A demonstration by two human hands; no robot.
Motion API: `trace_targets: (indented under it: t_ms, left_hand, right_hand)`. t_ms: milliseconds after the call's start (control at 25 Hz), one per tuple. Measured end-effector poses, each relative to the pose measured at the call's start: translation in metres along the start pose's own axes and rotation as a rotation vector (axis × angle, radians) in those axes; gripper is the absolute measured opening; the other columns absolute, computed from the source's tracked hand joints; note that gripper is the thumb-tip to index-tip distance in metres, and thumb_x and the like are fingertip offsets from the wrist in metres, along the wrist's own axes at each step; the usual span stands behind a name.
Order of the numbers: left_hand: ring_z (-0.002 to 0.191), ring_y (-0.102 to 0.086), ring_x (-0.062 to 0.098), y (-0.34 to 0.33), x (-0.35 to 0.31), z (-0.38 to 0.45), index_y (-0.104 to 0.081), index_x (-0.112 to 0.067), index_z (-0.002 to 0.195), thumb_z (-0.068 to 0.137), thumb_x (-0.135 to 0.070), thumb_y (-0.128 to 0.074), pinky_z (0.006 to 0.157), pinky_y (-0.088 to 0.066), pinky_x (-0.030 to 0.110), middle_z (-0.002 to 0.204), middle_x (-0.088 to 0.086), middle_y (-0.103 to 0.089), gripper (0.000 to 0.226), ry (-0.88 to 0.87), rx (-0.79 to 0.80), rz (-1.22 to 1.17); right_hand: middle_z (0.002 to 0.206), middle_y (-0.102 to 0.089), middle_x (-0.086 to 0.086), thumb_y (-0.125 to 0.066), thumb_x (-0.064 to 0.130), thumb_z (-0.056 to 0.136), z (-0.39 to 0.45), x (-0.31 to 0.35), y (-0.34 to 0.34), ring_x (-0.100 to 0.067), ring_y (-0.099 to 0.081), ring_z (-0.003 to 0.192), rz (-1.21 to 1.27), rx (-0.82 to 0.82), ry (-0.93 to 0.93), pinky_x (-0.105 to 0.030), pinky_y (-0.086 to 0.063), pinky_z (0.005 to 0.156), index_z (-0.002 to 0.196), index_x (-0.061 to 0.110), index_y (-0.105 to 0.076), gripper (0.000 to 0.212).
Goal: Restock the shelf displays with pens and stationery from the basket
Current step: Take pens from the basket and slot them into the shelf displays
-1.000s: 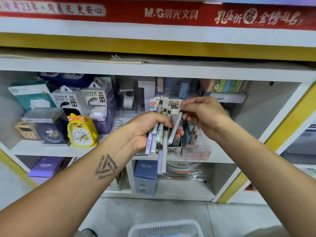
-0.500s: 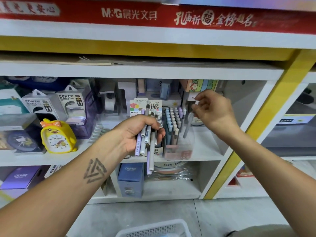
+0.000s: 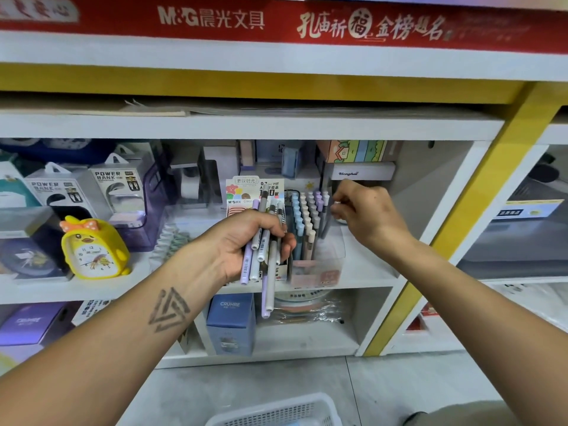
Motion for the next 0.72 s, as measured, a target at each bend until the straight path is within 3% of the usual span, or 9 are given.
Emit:
trace_targets:
  t_ms: [280, 400, 520, 640, 720]
  left_hand:
    - [0.059, -0.062, 0.026, 0.000, 0.001, -0.003, -0.056, 0.001, 0.087, 0.081, 0.013, -0.047, 0.053, -0.057, 0.028, 0.073, 0.022, -0.062, 0.017, 0.004, -0.001, 0.005]
    - [0.060, -0.062, 0.026, -0.002, 0.002, -0.005, -0.057, 0.002, 0.086, 0.081, 0.013, -0.047, 0.055, -0.058, 0.028, 0.073, 0.022, -0.063, 0.016, 0.017, 0.001, 0.004]
    - [0.066, -0.063, 0.027, -0.003, 0.002, -0.006, -0.058, 0.003, 0.090, 0.082, 0.013, -0.046, 0.058, -0.058, 0.029, 0.075, 0.022, -0.065, 0.017, 0.018, 0.012, 0.001]
    - [0.064, -0.066, 0.027, -0.004, 0.002, -0.008, -0.059, 0.003, 0.095, 0.082, 0.012, -0.045, 0.060, -0.059, 0.030, 0.076, 0.023, -0.066, 0.021, 0.022, 0.025, -0.006]
    - [0.063, -0.067, 0.027, -0.004, 0.001, -0.009, -0.060, 0.003, 0.100, 0.082, 0.012, -0.045, 0.063, -0.059, 0.031, 0.078, 0.023, -0.068, 0.024, 0.029, 0.035, -0.003]
  right_hand:
    - [0.078, -0.069, 0.000, -0.064, 0.012, 0.095, 0.003, 0.002, -0.005, -0.021, -0.069, 0.076, 0.079, 0.068, 0.017, -0.043, -0.059, 0.070, 0.085, 0.016, -0.063, 0.011]
    - [0.093, -0.069, -0.007, -0.061, 0.012, 0.097, 0.005, 0.002, -0.010, -0.029, -0.066, 0.086, -0.054, 0.026, 0.067, -0.040, -0.055, 0.075, 0.098, 0.011, -0.075, 0.014]
    - [0.109, -0.056, -0.008, -0.055, 0.008, 0.096, 0.006, -0.001, -0.015, -0.033, -0.059, 0.097, -0.185, 0.069, 0.013, -0.041, -0.051, 0.082, 0.121, 0.012, -0.072, 0.030]
    - [0.107, -0.058, -0.002, -0.054, 0.008, 0.097, 0.006, 0.004, -0.012, -0.023, -0.059, 0.097, -0.066, 0.028, -0.037, -0.033, -0.049, 0.086, 0.130, 0.018, -0.066, 0.037]
    - [0.094, -0.066, 0.001, -0.059, 0.013, 0.097, 0.007, 0.014, -0.010, -0.013, -0.060, 0.082, 0.170, 0.026, -0.104, -0.030, -0.050, 0.078, 0.122, 0.021, -0.069, 0.028]
Point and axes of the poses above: each hand's wrist, its own z-axis towards the middle knuckle, its own y-axis out of the back of the hand, x = y × z, the point moved 3 cm from there along z, towards the middle knuckle
